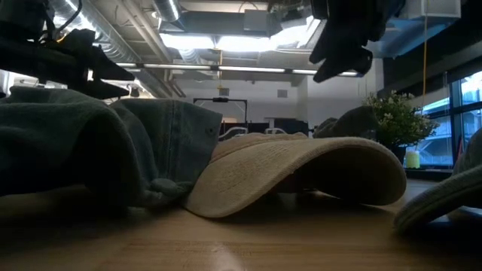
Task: Pick & Place hat
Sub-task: Put the brown cap into the left transparent bin
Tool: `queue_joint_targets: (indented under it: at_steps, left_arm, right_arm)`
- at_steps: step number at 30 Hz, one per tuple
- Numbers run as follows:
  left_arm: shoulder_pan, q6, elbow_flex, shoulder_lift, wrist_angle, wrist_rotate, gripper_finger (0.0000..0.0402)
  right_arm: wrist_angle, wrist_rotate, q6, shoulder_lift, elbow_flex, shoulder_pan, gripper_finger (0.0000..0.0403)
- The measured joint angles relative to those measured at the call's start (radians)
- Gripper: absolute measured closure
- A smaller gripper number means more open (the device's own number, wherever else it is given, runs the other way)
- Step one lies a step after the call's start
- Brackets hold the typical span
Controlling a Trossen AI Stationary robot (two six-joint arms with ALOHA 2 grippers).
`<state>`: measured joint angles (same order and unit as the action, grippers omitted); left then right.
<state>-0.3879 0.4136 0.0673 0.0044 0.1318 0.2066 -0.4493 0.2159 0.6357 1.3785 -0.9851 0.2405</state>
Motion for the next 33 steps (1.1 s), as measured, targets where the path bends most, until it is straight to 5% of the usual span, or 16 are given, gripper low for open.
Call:
queue_joint_targets:
  at_steps: [4,11,24,28,33]
  left_arm:
    - [0.000,0.097,0.000,0.000,-0.016,-0.048,0.0148]
    - [0.003,-0.008,0.099,0.072,-0.155,-0.193,0.0148]
    - [0.084,0.021,0.743,0.680,0.963,-0.172,0.0149]
    - [0.143,0.116,0.774,0.812,1.134,-0.213,0.0149]
    - [0.251,0.124,0.712,0.917,1.121,-0.206,0.0149]
  right_arm:
    - [0.012,0.000,0.014,0.000,0.009,0.000,0.0192]
    - [0.026,0.000,-0.065,0.000,0.009,-0.013,0.0192]
    - [0.033,-0.049,-0.276,0.000,0.009,-0.083,0.0192]
    - [0.011,-0.092,-0.352,0.000,0.009,-0.089,0.0192]
    - [0.001,-0.087,-0.414,0.000,0.009,-0.090,0.0192]
